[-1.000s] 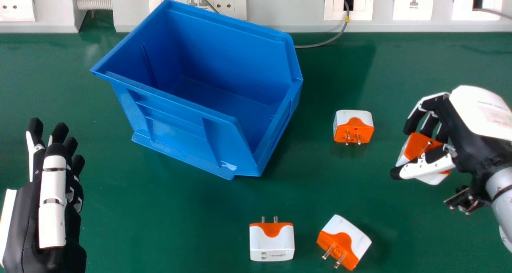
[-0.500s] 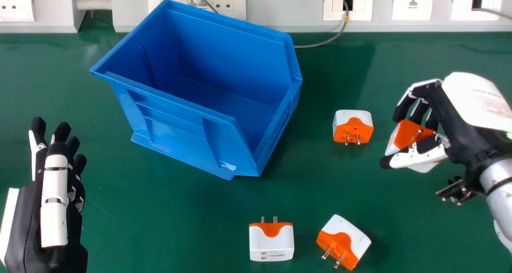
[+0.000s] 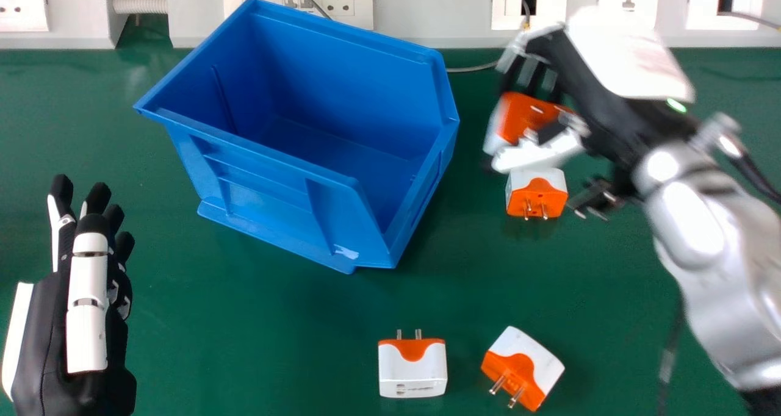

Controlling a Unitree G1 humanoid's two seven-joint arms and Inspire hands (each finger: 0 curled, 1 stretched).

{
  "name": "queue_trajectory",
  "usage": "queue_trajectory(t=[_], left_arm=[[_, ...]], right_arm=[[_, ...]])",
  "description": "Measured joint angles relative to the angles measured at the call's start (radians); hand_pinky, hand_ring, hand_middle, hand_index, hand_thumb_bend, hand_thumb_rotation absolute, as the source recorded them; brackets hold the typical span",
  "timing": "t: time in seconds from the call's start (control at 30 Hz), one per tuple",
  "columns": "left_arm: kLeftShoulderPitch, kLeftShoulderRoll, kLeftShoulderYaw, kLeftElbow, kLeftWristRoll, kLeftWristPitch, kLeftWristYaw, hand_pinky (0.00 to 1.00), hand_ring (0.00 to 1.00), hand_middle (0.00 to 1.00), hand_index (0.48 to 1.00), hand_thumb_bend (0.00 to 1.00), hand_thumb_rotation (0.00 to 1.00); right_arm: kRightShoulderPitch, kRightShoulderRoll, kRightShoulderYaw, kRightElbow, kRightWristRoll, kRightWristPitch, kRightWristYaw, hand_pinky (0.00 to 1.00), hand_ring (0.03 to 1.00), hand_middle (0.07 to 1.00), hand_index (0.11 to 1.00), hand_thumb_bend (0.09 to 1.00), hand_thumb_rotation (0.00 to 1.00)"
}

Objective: Pick all objects and put in blue box

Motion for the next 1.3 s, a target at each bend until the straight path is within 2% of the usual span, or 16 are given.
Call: queue_trajectory(t=[0.2, 0.4, 0.43, 0.53, 0.63, 0.67, 0.77, 0.93, 1.03, 1.3], left_arm=[[0.007, -0.005, 0.000, -0.001, 0.002, -0.007, 0.002, 1.00, 1.00, 1.00, 0.980, 0.19, 0.96], [0.019, -0.015, -0.001, -0.003, 0.002, -0.013, 0.002, 1.00, 1.00, 1.00, 0.982, 0.19, 0.96], [0.020, -0.017, -0.001, -0.003, 0.003, -0.015, 0.002, 1.00, 1.00, 1.00, 0.982, 0.19, 0.96], [0.024, -0.020, -0.001, -0.004, 0.004, -0.017, 0.003, 1.00, 1.00, 1.00, 0.983, 0.20, 0.94], [0.030, -0.025, -0.002, -0.006, 0.002, -0.017, 0.003, 1.00, 1.00, 1.00, 0.983, 0.20, 0.94], [0.032, -0.027, -0.002, -0.006, 0.001, -0.017, 0.002, 1.00, 1.00, 1.00, 0.984, 0.20, 0.93], [0.037, -0.027, -0.002, -0.006, 0.001, -0.018, 0.001, 1.00, 1.00, 1.00, 0.983, 0.20, 0.93], [0.039, -0.027, 0.000, -0.006, 0.002, -0.020, 0.001, 1.00, 1.00, 1.00, 0.983, 0.20, 0.93], [0.039, -0.027, 0.001, -0.006, 0.005, -0.028, 0.002, 1.00, 1.00, 1.00, 0.982, 0.20, 0.93], [0.043, -0.031, 0.000, -0.006, 0.014, -0.035, 0.004, 1.00, 1.00, 1.00, 0.983, 0.22, 0.91]], right_arm=[[-0.209, 0.126, 0.078, 0.253, -0.017, -0.033, -0.075, 0.18, 0.233, 0.297, 0.477, 0.484, 0.12], [-0.388, 0.247, 0.112, 0.512, -0.022, 0.002, -0.109, 0.20, 0.277, 0.351, 0.479, 0.482, 0.13], [-0.409, 0.257, 0.122, 0.553, -0.025, -0.005, -0.123, 0.24, 0.331, 0.407, 0.481, 0.481, 0.13], [-0.457, 0.272, 0.167, 0.668, -0.045, -0.051, -0.192, 0.24, 0.322, 0.391, 0.480, 0.483, 0.13], [-0.490, 0.302, 0.178, 0.769, -0.037, -0.077, -0.240, 0.23, 0.315, 0.381, 0.480, 0.485, 0.13], [-0.496, 0.315, 0.175, 0.794, -0.025, -0.078, -0.248, 0.27, 0.367, 0.435, 0.483, 0.484, 0.13], [-0.511, 0.348, 0.171, 0.859, 0.000, -0.076, -0.264, 0.31, 0.430, 0.497, 0.486, 0.482, 0.13], [-0.537, 0.368, 0.196, 0.960, -0.002, -0.102, -0.317, 0.32, 0.442, 0.504, 0.486, 0.482, 0.13], [-0.551, 0.381, 0.206, 1.014, -0.002, -0.117, -0.340, 0.32, 0.445, 0.505, 0.486, 0.483, 0.13], [-0.559, 0.405, 0.251, 1.100, -0.011, -0.100, -0.354, 0.34, 0.451, 0.516, 0.487, 0.486, 0.14]])
